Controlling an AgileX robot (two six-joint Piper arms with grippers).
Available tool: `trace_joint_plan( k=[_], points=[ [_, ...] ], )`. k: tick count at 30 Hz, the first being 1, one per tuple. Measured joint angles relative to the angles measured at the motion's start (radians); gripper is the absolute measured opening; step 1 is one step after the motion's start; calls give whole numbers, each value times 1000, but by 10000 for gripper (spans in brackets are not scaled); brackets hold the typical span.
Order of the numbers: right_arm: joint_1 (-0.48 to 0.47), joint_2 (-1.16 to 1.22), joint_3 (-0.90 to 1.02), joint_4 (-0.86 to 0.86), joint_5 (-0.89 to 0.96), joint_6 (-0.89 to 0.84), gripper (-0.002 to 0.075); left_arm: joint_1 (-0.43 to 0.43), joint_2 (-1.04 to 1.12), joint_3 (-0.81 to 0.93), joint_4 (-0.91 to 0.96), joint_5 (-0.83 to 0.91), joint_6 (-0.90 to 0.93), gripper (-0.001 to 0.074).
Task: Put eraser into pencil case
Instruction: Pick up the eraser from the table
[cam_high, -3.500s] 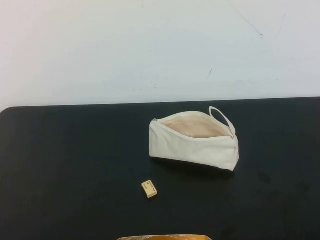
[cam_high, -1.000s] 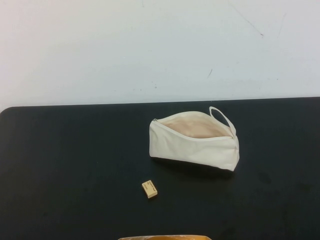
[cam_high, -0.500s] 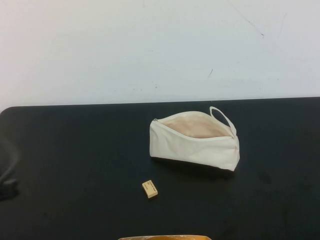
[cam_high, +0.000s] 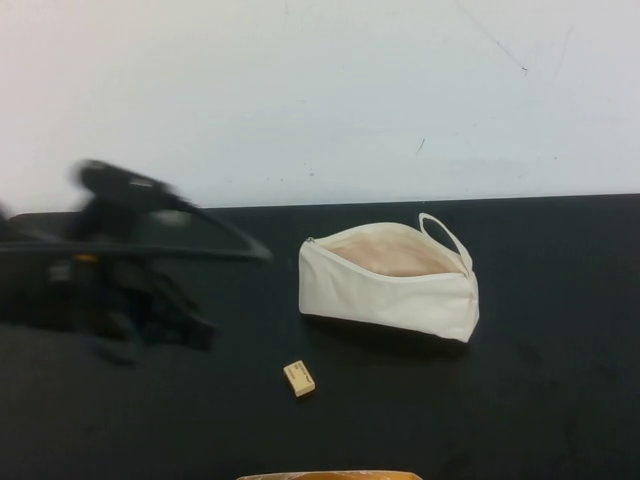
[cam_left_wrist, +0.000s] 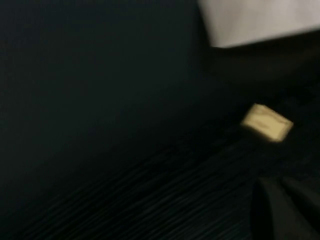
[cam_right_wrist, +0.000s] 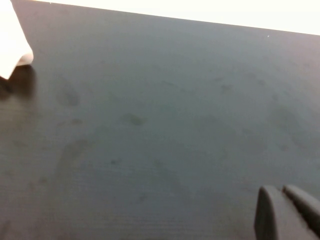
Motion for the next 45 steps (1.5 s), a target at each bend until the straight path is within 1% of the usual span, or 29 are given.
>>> trace_joint_plan(
  k=[2,4,6,9,12,14,15,17,22,28,31,36,45],
  points=[
    [0,0,0,0,0,0,-1,-67,66,-42,18,21,7,-1],
    [0,0,0,0,0,0,-1,-113,127,-75,42,41,8,9],
    [0,0,0,0,0,0,-1,-164,194,-113,96,60,10,57],
    [0,0,0,0,0,0,-1,-219,279,-156,165,75,10,208],
    [0,0,0,0,0,0,-1,-259,361,-192,207,79,10,420],
    [0,0,0,0,0,0,-1,-267,406,-216,216,79,10,519],
    [0,0,0,0,0,0,-1,-271,430,-229,219,79,10,544],
    [0,0,0,0,0,0,-1,-276,469,-251,223,79,10,562],
    [0,0,0,0,0,0,-1,-276,551,-295,225,53,13,546],
    [0,0,0,0,0,0,-1,-276,598,-297,245,11,29,498],
    [0,0,0,0,0,0,-1,-276,607,-297,254,6,29,442],
    [0,0,0,0,0,0,-1,-276,612,-303,258,5,23,280],
    [0,0,0,0,0,0,-1,-276,603,-305,260,68,-2,281]
  ],
)
